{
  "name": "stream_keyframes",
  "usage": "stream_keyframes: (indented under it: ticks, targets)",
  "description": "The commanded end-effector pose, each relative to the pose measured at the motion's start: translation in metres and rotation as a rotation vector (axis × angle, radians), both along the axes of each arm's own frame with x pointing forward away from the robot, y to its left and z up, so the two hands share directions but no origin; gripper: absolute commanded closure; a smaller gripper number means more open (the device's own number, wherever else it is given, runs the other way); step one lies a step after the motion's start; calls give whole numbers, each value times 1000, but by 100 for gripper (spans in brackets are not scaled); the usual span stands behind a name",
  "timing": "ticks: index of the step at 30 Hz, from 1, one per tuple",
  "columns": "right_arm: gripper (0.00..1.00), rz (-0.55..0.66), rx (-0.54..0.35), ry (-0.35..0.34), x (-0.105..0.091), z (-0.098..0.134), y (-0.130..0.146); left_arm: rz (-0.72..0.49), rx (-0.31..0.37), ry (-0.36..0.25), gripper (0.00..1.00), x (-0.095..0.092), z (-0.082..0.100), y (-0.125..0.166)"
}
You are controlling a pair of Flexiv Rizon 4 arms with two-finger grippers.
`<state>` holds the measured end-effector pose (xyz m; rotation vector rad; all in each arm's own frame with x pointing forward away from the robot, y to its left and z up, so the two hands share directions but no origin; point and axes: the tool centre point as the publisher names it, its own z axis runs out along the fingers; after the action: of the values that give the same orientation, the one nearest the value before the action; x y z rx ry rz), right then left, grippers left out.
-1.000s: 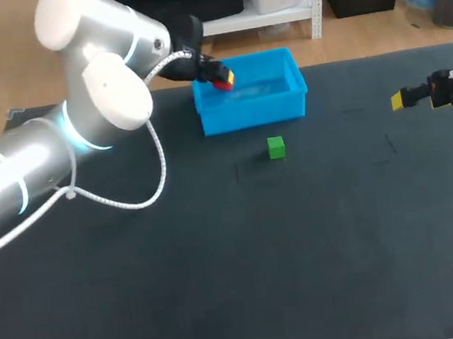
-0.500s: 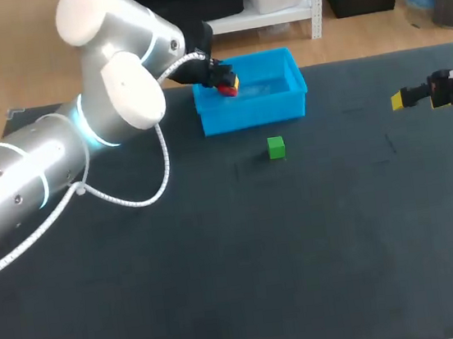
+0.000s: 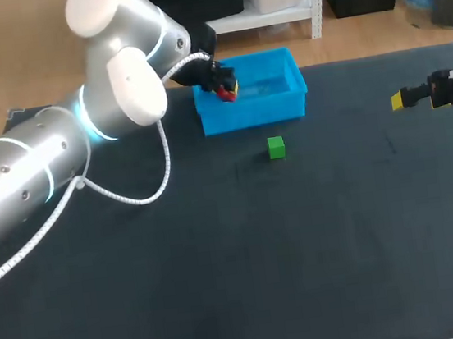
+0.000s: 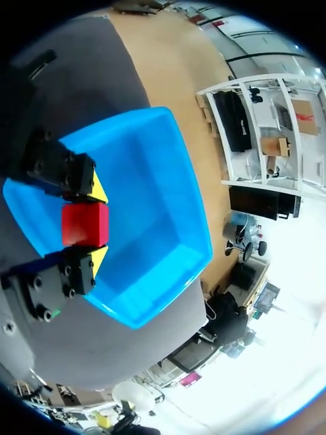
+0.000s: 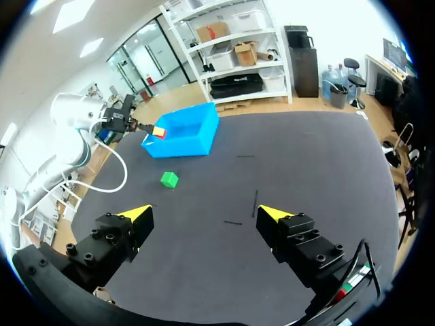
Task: Use the left arm to pick the red cube and place it into the blue plastic box first, then use the right arm to grasp the green cube and put it into the same blue plastic box after the first action is fully finished.
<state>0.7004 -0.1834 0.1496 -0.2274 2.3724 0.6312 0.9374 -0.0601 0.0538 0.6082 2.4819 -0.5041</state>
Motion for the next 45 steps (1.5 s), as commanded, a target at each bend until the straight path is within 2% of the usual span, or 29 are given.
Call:
stream_keyframes:
  ticks: [1, 4, 8, 17, 24, 31, 38, 40, 45]
  targets:
    - [0, 3, 1, 0, 0, 0, -1, -1, 17, 8, 0, 5, 1, -4]
    - [0, 3, 1, 0, 0, 0, -1, -5, 20, 5, 0, 4, 2, -4]
    - [0, 3, 1, 0, 0, 0, -1, -11, 20, -15, 0, -1, 13, -4]
    - [0, 3, 1, 0, 0, 0, -1, -31, 3, -72, 0, -26, 50, 3]
    - [0, 3, 1, 0, 0, 0, -1, -4, -4, -119, 0, -58, 79, 29]
    - [0, 3, 1, 0, 0, 0, -1, 55, -14, -127, 0, -99, 93, 65]
    - [0, 3, 1, 0, 0, 0, -1, 94, -68, -99, 0, -134, 104, 101]
    - [0, 3, 1, 0, 0, 0, -1, 99, -61, -94, 0, -144, 107, 110]
    - [0, 3, 1, 0, 0, 0, -1, 96, -93, -86, 0, -167, 112, 130]
